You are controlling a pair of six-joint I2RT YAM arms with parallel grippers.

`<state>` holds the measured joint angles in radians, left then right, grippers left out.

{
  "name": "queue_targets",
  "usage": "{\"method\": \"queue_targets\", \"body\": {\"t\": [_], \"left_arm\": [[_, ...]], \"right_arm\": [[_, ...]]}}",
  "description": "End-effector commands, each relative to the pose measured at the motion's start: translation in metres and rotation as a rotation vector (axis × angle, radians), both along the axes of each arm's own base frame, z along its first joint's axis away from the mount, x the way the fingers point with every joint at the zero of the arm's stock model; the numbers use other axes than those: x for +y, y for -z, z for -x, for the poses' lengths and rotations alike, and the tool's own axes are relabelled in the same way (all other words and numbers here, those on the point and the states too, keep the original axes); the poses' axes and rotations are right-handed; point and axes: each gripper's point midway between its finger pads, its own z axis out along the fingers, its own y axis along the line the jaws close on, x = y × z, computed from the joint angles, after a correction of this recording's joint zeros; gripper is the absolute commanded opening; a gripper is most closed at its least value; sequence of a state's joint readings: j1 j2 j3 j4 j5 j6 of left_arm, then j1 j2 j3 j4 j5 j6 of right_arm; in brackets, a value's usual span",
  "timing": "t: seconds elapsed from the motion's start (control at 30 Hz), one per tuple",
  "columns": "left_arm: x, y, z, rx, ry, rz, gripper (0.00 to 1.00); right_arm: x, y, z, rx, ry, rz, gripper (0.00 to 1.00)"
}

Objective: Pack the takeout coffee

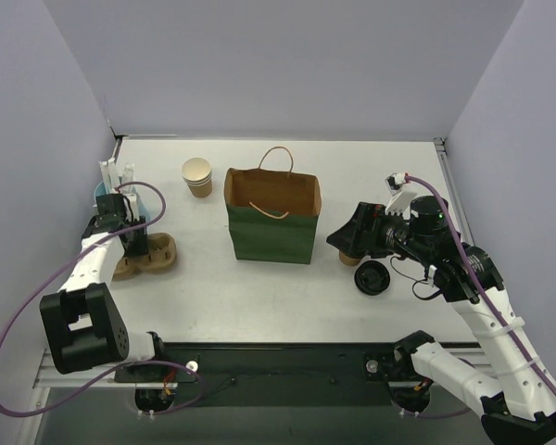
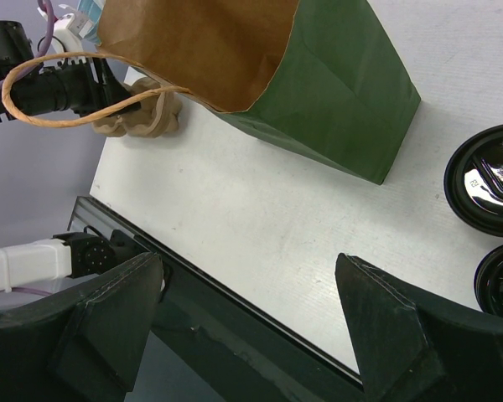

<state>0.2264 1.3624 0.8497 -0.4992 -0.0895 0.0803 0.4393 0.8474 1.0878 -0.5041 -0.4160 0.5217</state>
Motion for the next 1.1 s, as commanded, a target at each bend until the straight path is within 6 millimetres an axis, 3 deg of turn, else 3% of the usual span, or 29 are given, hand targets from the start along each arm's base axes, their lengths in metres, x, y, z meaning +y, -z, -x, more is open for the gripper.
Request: {"method": "queue_targets", "body": {"t": [0.0, 0.37, 0.5, 0.97, 1.07], "left_arm": [[0.005, -0.035, -0.016, -0.112, -0.026, -0.028, 0.53], [-0.001, -0.026, -0.011, -0.092, -0.023, 0.006, 0.56], [-0.004, -0.024, -0.013, -0.087, -0.016, 0.023, 0.49], [-0.001, -0.023, -0.011, -0.072, -0.033, 0.010, 0.55], [-0.003, -0.022, -0.011, -0.073, -0.022, 0.023, 0.47]], "right_arm": [[0.003, -0.008, -0.003, -0.035, -0.009, -0.012, 0.87], [0.003, -0.007, -0.001, -0.032, -0.013, -0.017, 0.87], [0.003, -0.008, 0.000, -0.035, -0.015, -0.019, 0.87], [0.003, -0.008, 0.001, -0.037, -0.017, -0.019, 0.87], [0.003, -0.008, 0.001, -0.039, -0.019, -0.019, 0.87]]}}
